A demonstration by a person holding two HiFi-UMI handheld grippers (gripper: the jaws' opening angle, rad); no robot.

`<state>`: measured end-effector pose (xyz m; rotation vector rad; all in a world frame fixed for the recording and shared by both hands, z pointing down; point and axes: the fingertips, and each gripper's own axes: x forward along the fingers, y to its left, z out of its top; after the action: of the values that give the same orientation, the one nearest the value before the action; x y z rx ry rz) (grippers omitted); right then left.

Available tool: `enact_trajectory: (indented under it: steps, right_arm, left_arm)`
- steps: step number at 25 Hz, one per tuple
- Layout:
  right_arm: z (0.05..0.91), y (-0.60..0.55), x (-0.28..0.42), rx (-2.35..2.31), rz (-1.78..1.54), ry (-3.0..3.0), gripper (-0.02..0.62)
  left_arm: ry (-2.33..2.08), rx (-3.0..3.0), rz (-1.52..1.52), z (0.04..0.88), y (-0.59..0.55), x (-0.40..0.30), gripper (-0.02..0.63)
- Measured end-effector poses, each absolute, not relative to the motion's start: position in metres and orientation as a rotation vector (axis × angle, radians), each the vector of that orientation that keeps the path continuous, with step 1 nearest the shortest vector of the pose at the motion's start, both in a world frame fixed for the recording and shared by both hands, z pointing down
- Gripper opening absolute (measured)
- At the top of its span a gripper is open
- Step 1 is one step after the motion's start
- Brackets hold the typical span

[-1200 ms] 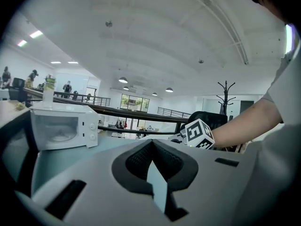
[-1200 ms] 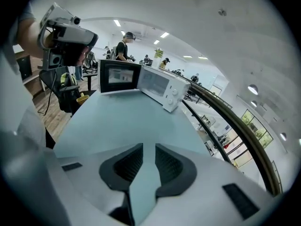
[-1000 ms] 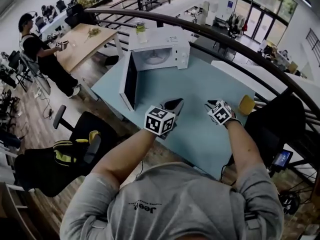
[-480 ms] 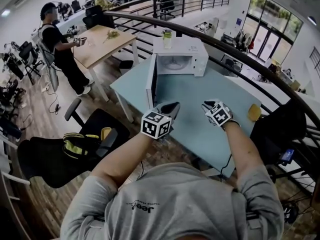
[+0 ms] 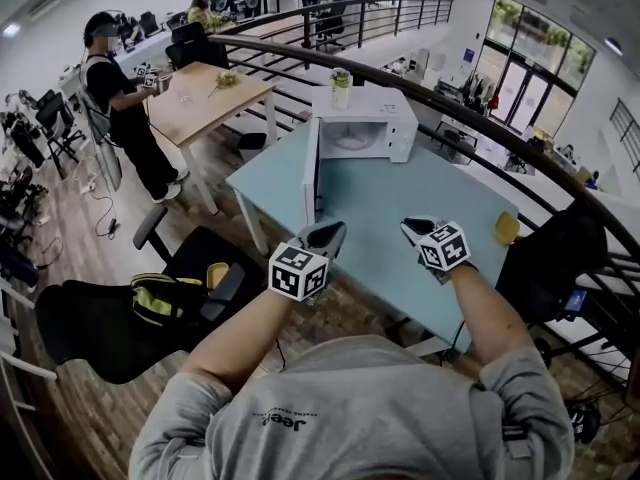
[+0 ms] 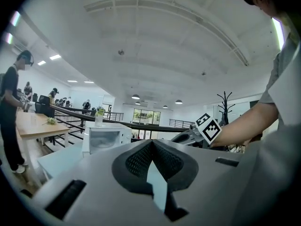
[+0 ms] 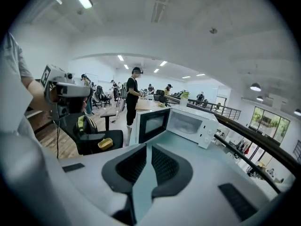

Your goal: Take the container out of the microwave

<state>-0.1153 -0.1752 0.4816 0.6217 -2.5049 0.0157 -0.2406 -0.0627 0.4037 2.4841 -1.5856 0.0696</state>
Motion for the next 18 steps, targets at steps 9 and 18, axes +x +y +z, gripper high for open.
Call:
enact_trajectory:
  steps: [9, 18]
  right_arm:
    - [0.455, -0.157, -0.068, 0.688, 0.286, -2.688, 0.037]
    - [0.462, -0.146, 0.022, 0.573, 0.388, -2.739, 0.02]
  left_arm:
    - [-1.662, 2.423, 0.027, 0.397, -0.038, -0.249, 0.006]
    - [-1.801, 2.293, -0.015, 0.418, -0.026, -0.202, 0.006]
